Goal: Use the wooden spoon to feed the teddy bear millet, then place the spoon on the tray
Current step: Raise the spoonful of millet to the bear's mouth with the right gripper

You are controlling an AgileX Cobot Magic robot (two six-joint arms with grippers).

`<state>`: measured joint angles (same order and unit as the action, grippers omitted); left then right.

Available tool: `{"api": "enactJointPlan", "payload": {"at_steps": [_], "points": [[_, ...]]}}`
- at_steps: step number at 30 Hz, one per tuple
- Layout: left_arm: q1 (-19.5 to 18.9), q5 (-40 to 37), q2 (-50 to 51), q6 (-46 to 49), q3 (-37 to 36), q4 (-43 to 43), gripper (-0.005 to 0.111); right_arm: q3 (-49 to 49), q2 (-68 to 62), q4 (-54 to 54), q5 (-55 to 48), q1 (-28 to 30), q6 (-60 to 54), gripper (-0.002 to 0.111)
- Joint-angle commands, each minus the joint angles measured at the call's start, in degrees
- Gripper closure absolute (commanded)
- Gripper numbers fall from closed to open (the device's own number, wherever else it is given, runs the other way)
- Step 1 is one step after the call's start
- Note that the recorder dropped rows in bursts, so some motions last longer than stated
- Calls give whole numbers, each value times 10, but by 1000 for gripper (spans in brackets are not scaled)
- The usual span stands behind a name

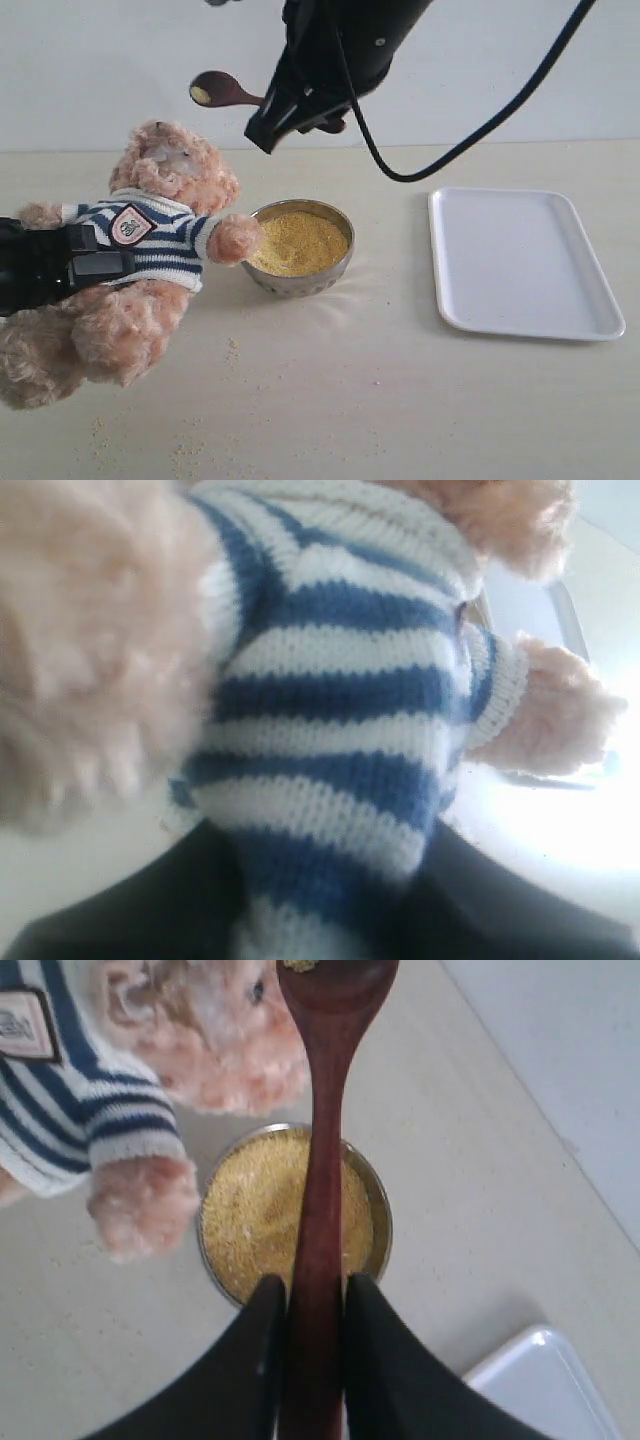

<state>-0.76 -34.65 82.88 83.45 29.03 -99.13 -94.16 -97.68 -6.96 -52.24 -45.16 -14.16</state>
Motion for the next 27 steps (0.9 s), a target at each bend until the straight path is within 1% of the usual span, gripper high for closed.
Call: {"api": "enactJointPlan", "payload": {"at_steps": [1,6,12,17,23,27], "points": [[-1,-14,-5,3,3,-8,102,-14,4,53,27,1,-33,108],[-1,-14,-5,3,3,-8,102,-14,-3,101,22,-2,-106,108],[-1,-23,-5,3,3,-8,102,-14,-24,86,5,-14,-168,108],[-1,-39,-5,3,3,-8,102,-14,-37,6,5,-36,-168,108],[-1,-39,-5,3,3,-8,102,-14,-43,-150,8,-79,-133,108],[-1,-39,-5,3,3,-8,102,-14,-43,-208,11,-97,-123,108]]}}
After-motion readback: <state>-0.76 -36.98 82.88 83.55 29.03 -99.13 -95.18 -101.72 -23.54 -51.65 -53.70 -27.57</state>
